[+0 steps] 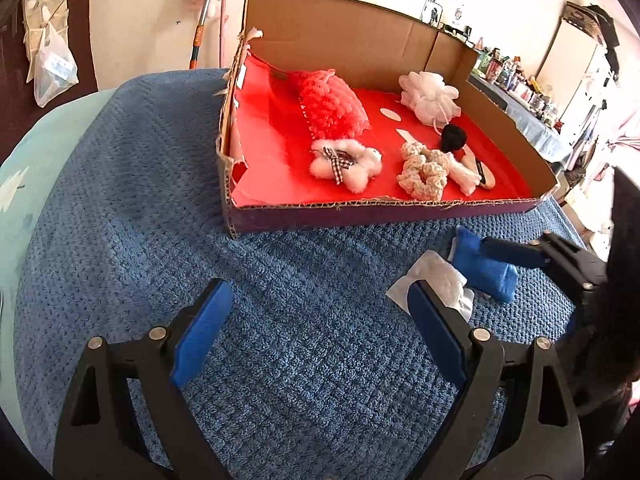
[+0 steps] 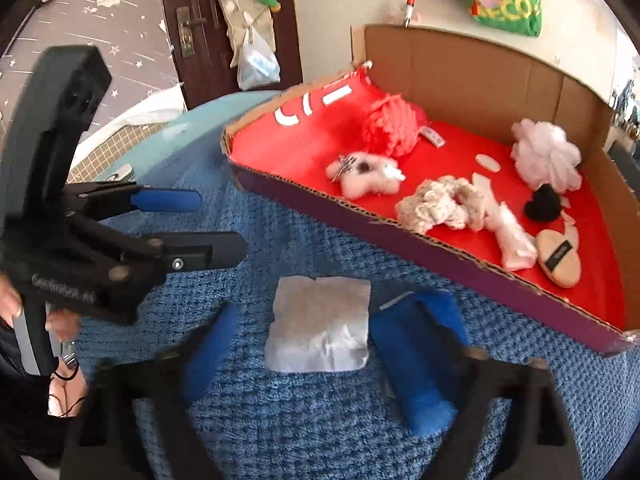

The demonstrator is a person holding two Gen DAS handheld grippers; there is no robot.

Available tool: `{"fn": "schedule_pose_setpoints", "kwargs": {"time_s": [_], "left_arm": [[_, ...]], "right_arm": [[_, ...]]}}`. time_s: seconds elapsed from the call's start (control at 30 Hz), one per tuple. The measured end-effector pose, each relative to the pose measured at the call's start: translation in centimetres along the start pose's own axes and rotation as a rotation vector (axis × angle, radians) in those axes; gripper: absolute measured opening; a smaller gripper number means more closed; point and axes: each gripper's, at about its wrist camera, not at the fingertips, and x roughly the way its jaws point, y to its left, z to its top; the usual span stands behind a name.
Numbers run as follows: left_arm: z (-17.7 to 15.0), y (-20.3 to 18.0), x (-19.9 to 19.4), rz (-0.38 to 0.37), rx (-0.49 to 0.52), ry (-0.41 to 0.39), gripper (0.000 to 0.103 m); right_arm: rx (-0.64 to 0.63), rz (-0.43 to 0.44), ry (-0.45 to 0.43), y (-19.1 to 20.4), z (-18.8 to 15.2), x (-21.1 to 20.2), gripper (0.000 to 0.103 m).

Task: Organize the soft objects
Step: 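Grasp the white tissue packet with the left tool while the right tool grasps the blue cloth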

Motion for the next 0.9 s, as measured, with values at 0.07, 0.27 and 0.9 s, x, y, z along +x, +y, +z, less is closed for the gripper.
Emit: {"fn": "schedule_pose_setpoints", "kwargs": {"time_s": [0.07, 0.27, 0.9], "left_arm": [[-0.1, -0.4, 0.3, -0.005, 0.015, 0.01, 0.09], [-0.3, -2.7, 1.5, -0.083, 0.088, 0.049, 0.09], [-0.1, -6.5, 3.2, -0.263, 0.249, 0.079, 0.019]], "right_arm": [[0.003, 0.003, -0.041, -0.2, -0.3, -1.5, 0.096], [0.014, -0.101, -0.039, -3.6, -1.5, -3.4, 0.097], [0.02, -0.005, 0.024, -6.0, -2.3, -1.8, 0.032]]}}
